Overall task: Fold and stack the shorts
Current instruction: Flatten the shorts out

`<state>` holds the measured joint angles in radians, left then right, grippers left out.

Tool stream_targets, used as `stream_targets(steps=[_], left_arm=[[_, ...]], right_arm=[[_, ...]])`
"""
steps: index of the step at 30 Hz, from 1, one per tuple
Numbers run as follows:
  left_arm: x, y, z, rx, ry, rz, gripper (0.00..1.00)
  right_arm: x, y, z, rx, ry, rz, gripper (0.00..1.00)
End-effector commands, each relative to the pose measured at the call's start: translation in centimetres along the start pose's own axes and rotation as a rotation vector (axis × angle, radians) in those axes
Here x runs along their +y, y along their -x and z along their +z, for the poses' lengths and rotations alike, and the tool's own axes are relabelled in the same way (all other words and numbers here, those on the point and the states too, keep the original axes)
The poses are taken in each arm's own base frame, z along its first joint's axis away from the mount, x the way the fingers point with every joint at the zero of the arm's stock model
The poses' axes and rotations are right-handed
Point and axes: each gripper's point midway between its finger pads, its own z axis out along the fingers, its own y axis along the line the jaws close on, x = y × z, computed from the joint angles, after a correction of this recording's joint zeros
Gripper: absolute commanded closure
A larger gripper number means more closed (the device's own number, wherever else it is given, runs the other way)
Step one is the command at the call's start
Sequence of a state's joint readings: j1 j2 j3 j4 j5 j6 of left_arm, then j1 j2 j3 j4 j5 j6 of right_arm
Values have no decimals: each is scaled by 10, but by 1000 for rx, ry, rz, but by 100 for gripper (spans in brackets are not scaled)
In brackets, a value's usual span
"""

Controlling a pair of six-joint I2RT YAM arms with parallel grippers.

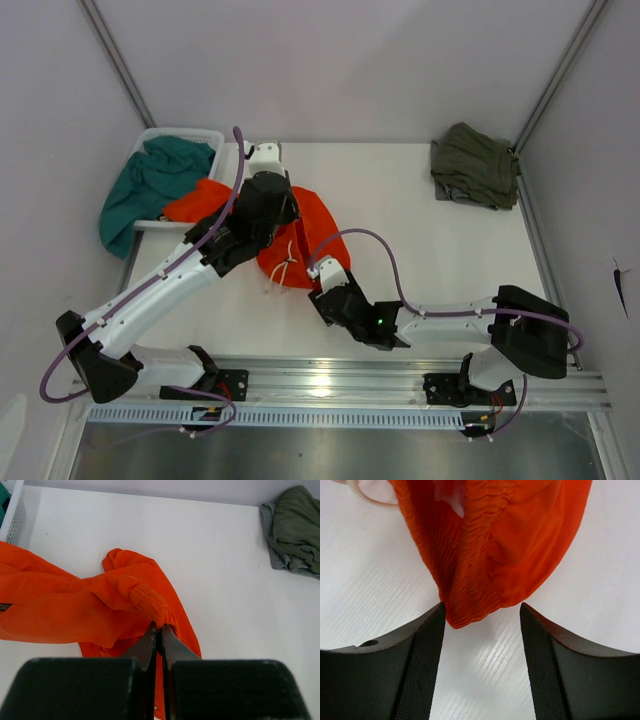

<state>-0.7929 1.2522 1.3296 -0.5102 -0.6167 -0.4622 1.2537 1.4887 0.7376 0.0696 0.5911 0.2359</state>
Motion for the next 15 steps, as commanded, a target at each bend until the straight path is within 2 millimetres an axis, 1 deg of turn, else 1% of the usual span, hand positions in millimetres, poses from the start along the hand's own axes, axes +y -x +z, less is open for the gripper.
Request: stream_targets(steps=[1, 3, 4, 6, 12, 15], left_arm=[[-4, 32, -12, -74, -32, -65, 100], [-3, 32, -12, -74, -31, -65, 100], [-3, 32, -12, -74, -31, -65, 100], [-3, 33, -13, -75, -28, -65, 100], [1, 34, -14, -79, -14, -60, 100], [3, 39, -17, -87, -8, -58, 100]], right_arm=[[-7, 16, 5, -33, -90, 29, 37], [-12, 10, 7, -12, -142, 15, 39], [-17, 12, 10, -20, -182, 23, 39], [-22, 3, 12, 19, -228, -9, 41], [-24, -2, 10, 22, -242, -11, 42], [-27, -8, 11, 35, -247, -16, 42]])
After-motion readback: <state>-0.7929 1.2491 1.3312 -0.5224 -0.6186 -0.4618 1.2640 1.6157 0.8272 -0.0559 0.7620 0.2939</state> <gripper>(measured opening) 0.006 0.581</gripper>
